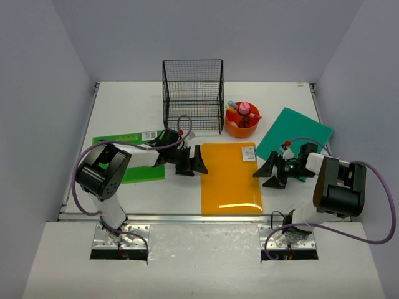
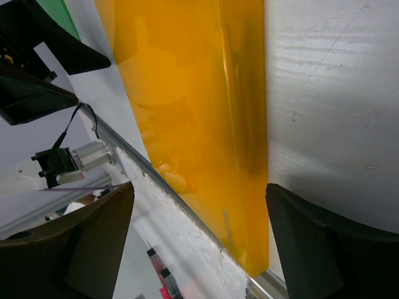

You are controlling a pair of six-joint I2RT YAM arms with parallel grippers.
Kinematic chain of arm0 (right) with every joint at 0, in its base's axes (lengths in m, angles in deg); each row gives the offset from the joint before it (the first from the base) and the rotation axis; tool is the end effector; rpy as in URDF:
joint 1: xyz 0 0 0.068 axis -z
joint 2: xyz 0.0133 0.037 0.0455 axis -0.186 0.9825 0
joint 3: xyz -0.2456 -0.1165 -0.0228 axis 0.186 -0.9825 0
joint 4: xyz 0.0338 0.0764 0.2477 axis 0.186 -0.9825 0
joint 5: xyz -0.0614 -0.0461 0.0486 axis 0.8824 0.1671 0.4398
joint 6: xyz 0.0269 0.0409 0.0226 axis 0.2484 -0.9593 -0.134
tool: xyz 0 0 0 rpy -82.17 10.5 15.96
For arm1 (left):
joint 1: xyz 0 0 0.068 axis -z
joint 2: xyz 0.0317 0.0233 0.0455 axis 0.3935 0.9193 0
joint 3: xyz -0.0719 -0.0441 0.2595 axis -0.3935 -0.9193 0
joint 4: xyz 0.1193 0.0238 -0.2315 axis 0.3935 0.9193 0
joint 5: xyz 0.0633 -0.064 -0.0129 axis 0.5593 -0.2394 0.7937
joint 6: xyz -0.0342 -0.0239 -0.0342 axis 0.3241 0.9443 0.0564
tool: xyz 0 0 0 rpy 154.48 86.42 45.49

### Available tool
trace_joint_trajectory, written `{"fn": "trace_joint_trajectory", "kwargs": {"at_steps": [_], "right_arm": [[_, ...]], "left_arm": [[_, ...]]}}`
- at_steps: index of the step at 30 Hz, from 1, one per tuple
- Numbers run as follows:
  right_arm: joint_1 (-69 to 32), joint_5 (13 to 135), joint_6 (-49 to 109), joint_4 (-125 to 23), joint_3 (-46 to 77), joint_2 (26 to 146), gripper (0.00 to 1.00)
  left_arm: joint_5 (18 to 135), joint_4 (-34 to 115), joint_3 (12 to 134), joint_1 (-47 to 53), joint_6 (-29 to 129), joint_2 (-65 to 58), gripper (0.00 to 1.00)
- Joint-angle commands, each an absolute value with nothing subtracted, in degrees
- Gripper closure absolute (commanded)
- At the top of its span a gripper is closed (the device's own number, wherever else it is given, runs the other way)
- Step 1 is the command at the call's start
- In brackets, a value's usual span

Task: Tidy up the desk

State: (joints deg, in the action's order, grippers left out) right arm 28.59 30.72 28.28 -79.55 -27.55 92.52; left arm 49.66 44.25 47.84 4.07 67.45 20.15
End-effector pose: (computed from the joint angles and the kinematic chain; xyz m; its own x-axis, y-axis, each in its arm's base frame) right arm 0.2085 -0.0383 0.1162 -0.9181 0.3964 0.0044 0.2526 0.5764 0.7771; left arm 0.2756 -0.1649 0.1320 -0.9544 0.0511 -0.2940 0.2486 0.6811 -0.6887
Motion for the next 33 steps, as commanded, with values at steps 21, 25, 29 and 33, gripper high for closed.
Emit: {"fn": "trace_joint_trajectory", "kwargs": {"at_steps": [21, 25, 29, 33], "right_arm": [[18.7, 14.0, 14.5, -60.6, -27.1, 106.4, 0.39], [18.7, 12.6, 14.8, -59.6, -28.4, 105.5, 0.52], [18.7, 11.1, 16.9, -61.2, -28.4, 104.2, 0.79], [18.7, 8.3, 20.3, -64.0, -28.6, 100.9, 0.94]], "left_arm": [[47.3, 38.8, 54.6, 13.3, 74.7, 37.8, 0.15], [47.0, 38.6, 54.5, 13.5, 74.7, 37.8, 0.15], [47.7, 39.2, 54.7, 13.4, 73.3, 36.9, 0.14], [48.9, 40.7, 53.8, 13.4, 70.7, 33.1, 0.1]]}}
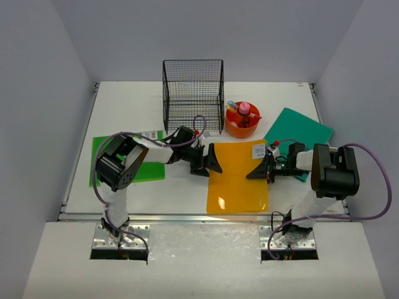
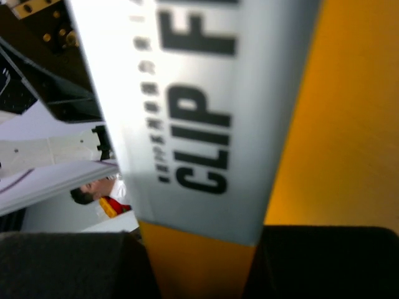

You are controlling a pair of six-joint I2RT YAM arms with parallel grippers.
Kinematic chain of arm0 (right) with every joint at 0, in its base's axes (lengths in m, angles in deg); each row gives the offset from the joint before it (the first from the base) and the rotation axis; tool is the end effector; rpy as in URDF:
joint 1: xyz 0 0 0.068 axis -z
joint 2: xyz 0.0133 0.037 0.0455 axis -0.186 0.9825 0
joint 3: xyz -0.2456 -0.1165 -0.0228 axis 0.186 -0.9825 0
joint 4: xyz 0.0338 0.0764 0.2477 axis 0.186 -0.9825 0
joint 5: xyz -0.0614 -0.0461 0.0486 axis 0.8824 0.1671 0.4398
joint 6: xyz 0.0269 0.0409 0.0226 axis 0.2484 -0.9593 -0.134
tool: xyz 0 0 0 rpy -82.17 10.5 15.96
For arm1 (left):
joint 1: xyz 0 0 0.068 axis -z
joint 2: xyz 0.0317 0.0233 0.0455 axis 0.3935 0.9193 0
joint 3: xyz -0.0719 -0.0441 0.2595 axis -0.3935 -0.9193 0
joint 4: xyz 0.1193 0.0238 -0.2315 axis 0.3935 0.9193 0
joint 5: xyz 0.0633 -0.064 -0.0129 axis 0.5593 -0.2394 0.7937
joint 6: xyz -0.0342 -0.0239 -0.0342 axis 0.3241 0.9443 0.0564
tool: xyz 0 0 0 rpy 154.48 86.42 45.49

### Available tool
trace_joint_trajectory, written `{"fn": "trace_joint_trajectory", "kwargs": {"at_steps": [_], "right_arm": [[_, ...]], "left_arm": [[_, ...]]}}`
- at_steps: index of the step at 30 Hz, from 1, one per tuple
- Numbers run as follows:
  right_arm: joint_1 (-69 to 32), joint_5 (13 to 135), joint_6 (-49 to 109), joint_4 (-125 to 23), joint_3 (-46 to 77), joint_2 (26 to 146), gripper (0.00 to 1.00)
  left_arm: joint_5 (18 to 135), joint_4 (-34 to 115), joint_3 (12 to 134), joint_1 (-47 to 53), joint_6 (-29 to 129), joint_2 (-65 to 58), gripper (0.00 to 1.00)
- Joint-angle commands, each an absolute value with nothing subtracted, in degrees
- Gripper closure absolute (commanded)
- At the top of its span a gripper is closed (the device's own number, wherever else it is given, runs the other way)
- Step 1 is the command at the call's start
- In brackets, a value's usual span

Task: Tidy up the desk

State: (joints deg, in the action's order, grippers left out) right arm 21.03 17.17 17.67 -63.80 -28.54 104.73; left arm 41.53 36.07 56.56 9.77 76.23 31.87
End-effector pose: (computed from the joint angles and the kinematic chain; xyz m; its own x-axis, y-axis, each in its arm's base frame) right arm 0.2287 -0.0090 0.0810 -0.9374 0.3164 0.1456 0.2630 0.3689 0.8915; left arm 0.2966 -0.2212 0.1158 -0.9721 0.1026 -0.2109 0.2325 0.5405 -0.8086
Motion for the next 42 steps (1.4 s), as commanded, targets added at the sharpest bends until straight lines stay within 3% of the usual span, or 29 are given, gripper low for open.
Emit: {"fn": "trace_joint_trajectory", "kwargs": {"at_steps": [1, 12, 20, 27, 34, 42], "right_arm": [[18.7, 7.5, 21.4, -64.7, -28.8, 99.5, 0.98], [18.7, -0.8, 49.0, -81.6, -27.8, 80.1, 1.0], [18.7, -1.4, 58.4, -88.2, -21.3, 72.0, 1.0], [18.6, -0.1, 69.7, -95.2, -14.8, 67.4, 1.0], [18.6, 4.6, 96.8, -106.8, -11.2, 56.5, 1.0], [18.6, 2.3, 133.8, -110.5, -19.2, 37.1, 1.0]], "left_arm": [[50.0, 41.1, 53.3, 13.3, 69.4, 31.5, 0.08], [55.1, 51.1, 48.1, 5.7, 53.4, -1.7, 0.0], [55.8, 57.0, 47.9, 5.2, 48.5, -18.7, 0.0], [53.9, 59.9, 49.5, 1.3, 52.6, -21.9, 0.0], [32.5, 68.2, 54.3, -10.4, 57.0, -18.5, 0.0], [18.2, 60.7, 47.0, -14.7, 73.6, -19.1, 0.0]]}}
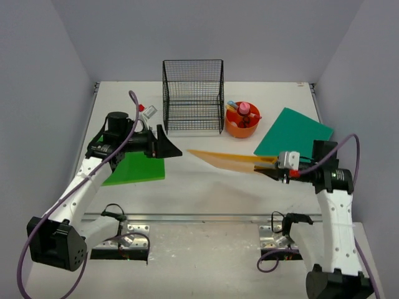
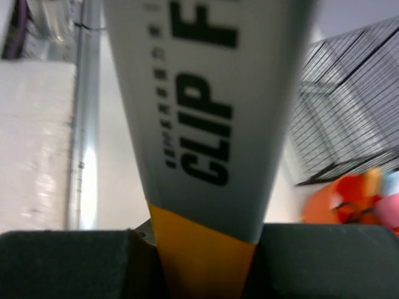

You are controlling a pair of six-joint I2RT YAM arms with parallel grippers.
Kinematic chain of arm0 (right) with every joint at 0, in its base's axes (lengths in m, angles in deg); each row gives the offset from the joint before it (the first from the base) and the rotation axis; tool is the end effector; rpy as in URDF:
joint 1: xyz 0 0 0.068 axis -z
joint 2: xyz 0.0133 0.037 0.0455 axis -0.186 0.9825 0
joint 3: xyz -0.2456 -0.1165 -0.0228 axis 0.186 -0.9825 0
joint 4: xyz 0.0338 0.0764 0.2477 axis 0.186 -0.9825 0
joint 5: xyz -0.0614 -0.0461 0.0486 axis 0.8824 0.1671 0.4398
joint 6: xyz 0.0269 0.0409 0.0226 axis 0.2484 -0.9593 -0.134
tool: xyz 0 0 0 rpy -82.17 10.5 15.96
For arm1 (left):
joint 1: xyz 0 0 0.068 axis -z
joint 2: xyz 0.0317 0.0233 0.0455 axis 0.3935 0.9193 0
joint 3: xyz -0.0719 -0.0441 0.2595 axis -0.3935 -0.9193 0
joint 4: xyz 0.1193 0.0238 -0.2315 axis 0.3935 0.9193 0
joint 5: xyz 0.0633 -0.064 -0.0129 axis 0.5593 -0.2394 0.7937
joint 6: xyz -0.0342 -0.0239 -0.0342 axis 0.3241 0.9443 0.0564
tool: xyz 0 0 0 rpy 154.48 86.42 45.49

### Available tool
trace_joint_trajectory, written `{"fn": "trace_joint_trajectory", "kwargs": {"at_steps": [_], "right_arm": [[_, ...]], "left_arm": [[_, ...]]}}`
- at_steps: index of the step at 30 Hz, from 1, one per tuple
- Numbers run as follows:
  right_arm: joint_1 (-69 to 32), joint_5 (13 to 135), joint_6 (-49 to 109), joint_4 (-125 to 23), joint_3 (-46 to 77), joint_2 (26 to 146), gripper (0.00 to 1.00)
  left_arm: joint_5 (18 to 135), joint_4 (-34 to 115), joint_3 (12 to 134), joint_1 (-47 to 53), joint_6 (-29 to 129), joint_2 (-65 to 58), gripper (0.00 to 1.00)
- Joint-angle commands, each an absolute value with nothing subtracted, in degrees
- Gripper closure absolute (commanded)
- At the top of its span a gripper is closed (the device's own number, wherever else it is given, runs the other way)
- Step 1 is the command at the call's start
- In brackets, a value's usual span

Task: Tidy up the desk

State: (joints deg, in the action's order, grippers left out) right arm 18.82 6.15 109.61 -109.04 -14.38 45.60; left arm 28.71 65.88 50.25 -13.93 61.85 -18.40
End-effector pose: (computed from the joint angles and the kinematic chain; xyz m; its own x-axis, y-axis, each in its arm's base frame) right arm 0.1117 0.0189 0.3021 0.2814 -0.2851 -0.9162 -0.9154 0.2067 -0.3455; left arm 0.2135 -0.0647 0.3000 -0.8147 -0.0886 -0.5731 0.4829 0.4435 -0.7551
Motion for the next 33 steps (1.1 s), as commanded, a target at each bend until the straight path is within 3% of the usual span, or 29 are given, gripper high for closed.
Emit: {"fn": "trace_joint_trajectory", "kwargs": {"at_steps": [1, 8, 14, 22, 27, 33], "right_arm": [[18.6, 1.4, 136.0, -108.6, -20.8, 33.9, 1.0], [18.6, -4.3, 148.2, -95.8, -30.4, 23.9, 1.0], [18.6, -8.3, 151.8, -92.9, -31.6, 23.5, 1.0], [18.7, -10.4, 170.3, -109.0, -24.8, 30.6, 1.0], [18.6, -11.6, 179.3, -115.2, -23.2, 33.4, 1.0], [18.6, -12.3, 182.0, -114.2, -24.5, 32.8, 1.0]], "left_arm": [[16.7, 58.4, 45.8, -14.7, 75.9, -18.9, 0.0], [12.5, 48.4, 38.0, -13.6, 87.3, -18.6, 0.0], [13.7, 42.7, 38.2, -8.4, 91.1, -16.9, 0.0], [17.2, 39.6, 45.5, -0.9, 90.3, -7.4, 0.01], [17.5, 37.3, 53.0, 3.7, 90.7, -1.1, 0.1], [16.7, 30.8, 55.3, 7.1, 95.5, 4.2, 0.33]]}}
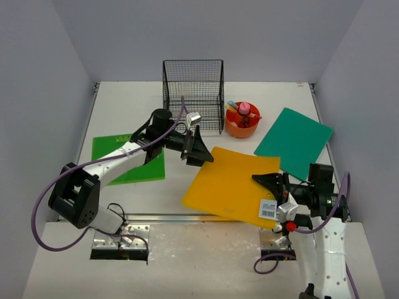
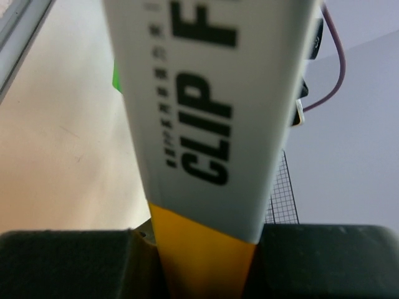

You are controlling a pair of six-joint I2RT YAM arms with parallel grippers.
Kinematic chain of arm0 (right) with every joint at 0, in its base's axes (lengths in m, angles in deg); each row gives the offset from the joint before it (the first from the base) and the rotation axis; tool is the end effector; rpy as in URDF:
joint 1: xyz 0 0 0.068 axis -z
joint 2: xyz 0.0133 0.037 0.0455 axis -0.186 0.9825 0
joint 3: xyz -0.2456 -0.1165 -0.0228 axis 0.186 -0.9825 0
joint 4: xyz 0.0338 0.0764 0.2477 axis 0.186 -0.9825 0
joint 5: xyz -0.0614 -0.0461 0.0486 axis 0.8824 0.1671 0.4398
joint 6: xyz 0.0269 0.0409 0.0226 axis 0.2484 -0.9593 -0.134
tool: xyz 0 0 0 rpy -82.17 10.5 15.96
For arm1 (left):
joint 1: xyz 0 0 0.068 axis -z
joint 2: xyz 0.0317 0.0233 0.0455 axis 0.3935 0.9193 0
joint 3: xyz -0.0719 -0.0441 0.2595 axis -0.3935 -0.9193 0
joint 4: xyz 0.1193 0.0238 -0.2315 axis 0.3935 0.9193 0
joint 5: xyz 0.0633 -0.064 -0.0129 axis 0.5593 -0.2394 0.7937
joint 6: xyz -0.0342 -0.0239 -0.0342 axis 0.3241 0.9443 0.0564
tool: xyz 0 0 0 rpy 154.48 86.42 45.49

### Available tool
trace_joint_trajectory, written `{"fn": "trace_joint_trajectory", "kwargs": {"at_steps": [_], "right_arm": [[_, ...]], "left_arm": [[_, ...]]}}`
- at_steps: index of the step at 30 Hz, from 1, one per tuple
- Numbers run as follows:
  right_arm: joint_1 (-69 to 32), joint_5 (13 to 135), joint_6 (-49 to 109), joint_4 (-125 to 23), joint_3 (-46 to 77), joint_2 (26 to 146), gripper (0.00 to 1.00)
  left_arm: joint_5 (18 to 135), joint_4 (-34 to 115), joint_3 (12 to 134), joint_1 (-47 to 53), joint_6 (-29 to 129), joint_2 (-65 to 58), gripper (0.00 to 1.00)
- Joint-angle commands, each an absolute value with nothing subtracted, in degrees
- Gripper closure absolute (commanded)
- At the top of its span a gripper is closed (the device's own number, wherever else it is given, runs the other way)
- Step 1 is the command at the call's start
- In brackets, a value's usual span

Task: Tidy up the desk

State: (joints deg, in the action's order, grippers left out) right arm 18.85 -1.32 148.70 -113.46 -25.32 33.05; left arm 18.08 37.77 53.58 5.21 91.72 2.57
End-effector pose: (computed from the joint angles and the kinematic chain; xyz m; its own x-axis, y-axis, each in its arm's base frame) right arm 0.0713 0.0255 0.2625 0.8001 -0.2328 -0.5528 -0.5616 0.0328 -0.8267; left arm 0.2540 -0.1744 0.2710 -0.9553 0.1564 -0.2509 0.2713 0.1261 -0.9542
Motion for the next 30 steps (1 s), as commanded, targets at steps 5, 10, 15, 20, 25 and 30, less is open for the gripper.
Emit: {"fn": "trace_joint_trajectory", "kwargs": {"at_steps": [5, 10, 15, 20, 25, 30], "right_arm": [[18.6, -12.4, 182.4, -110.6, -27.3, 31.0, 1.0], [18.6, -13.3, 184.1, -108.4, -29.3, 30.1, 1.0], [18.6, -13.5, 184.2, -107.3, -29.8, 30.2, 1.0], [18.6, -13.9, 184.2, -106.0, -30.0, 30.6, 1.0], [18.6, -13.2, 184.0, -107.2, -29.6, 30.9, 0.47], [18.6, -10.5, 182.3, -110.2, -28.8, 31.2, 0.02]], "left_arm": [[15.6, 23.8, 53.9, 7.3, 101.6, 6.0, 0.39], [14.7, 18.9, 52.5, 8.5, 105.7, 6.5, 0.45], [14.6, 17.7, 52.8, 9.9, 106.6, 7.2, 0.55], [14.2, 16.2, 54.4, 11.4, 107.1, 8.7, 0.82], [14.6, 17.4, 54.8, 11.2, 104.8, 8.6, 1.0], [15.9, 23.5, 53.8, 6.5, 98.0, 4.8, 1.0]]}}
